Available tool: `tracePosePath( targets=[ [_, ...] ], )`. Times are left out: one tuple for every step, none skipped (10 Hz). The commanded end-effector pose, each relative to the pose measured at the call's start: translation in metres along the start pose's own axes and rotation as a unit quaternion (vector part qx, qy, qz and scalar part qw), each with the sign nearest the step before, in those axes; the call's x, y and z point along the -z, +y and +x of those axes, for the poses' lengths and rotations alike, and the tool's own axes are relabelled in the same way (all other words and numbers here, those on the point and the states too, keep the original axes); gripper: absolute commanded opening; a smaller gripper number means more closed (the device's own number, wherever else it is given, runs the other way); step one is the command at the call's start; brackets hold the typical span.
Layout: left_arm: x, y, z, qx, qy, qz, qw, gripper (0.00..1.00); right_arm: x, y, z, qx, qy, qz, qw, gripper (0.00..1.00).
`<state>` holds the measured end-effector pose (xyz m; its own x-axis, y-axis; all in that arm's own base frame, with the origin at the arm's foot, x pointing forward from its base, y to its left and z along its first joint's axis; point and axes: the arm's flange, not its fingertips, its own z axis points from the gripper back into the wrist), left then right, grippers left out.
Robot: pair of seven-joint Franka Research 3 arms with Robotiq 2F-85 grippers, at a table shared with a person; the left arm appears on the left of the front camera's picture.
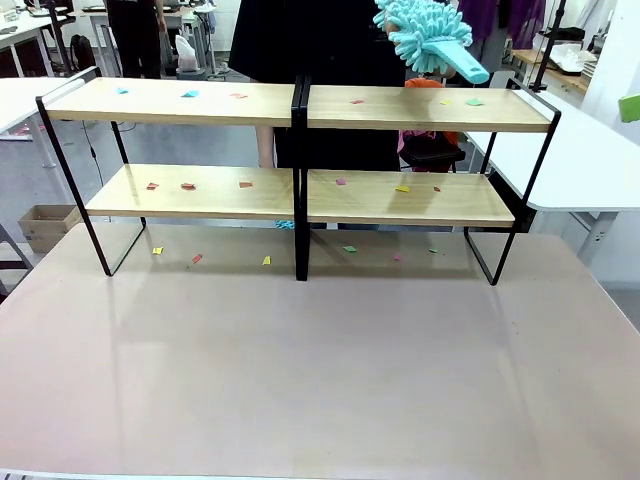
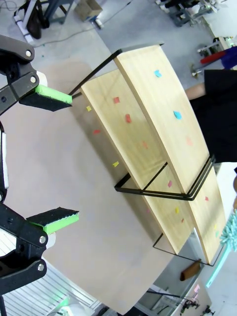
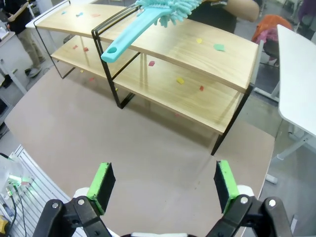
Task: Clean the shelves.
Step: Pick up the Duster when the human hands it over.
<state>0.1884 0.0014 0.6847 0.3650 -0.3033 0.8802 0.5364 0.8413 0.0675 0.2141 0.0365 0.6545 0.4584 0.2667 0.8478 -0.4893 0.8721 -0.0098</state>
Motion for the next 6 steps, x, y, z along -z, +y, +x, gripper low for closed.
tracePosePath(
  targets=[
    [0.0, 0.0, 0.0, 0.001, -0.001, 0.0, 1.0, 1.0, 0.035, -0.02, 0.035, 0.03, 0.031, 0.105, 0.994, 1.0],
    [0.0, 0.0, 0.0, 0.001, -0.001, 0.0, 1.0, 1.0, 0.056, -0.03, 0.062, 0.107, 0.056, 0.184, 0.975, 1.0],
    [0.0, 0.0, 0.0, 0.001, -0.001, 0.0, 1.0, 1.0, 0.078, -0.035, 0.086, 0.222, 0.06, 0.236, 0.944, 1.0],
    [0.0, 0.0, 0.0, 0.001, -0.001, 0.0, 1.0, 1.0, 0.093, -0.034, 0.097, 0.342, 0.07, 0.247, 0.904, 1.0],
    [0.0, 0.0, 0.0, 0.001, -0.001, 0.0, 1.0, 1.0, 0.088, -0.022, 0.089, 0.353, 0.081, 0.126, 0.923, 1.0],
    [0.0, 0.0, 0.0, 0.001, -0.001, 0.0, 1.0, 1.0, 0.086, -0.028, 0.067, 0.171, 0.043, 0.199, 0.964, 1.0]
  ],
)
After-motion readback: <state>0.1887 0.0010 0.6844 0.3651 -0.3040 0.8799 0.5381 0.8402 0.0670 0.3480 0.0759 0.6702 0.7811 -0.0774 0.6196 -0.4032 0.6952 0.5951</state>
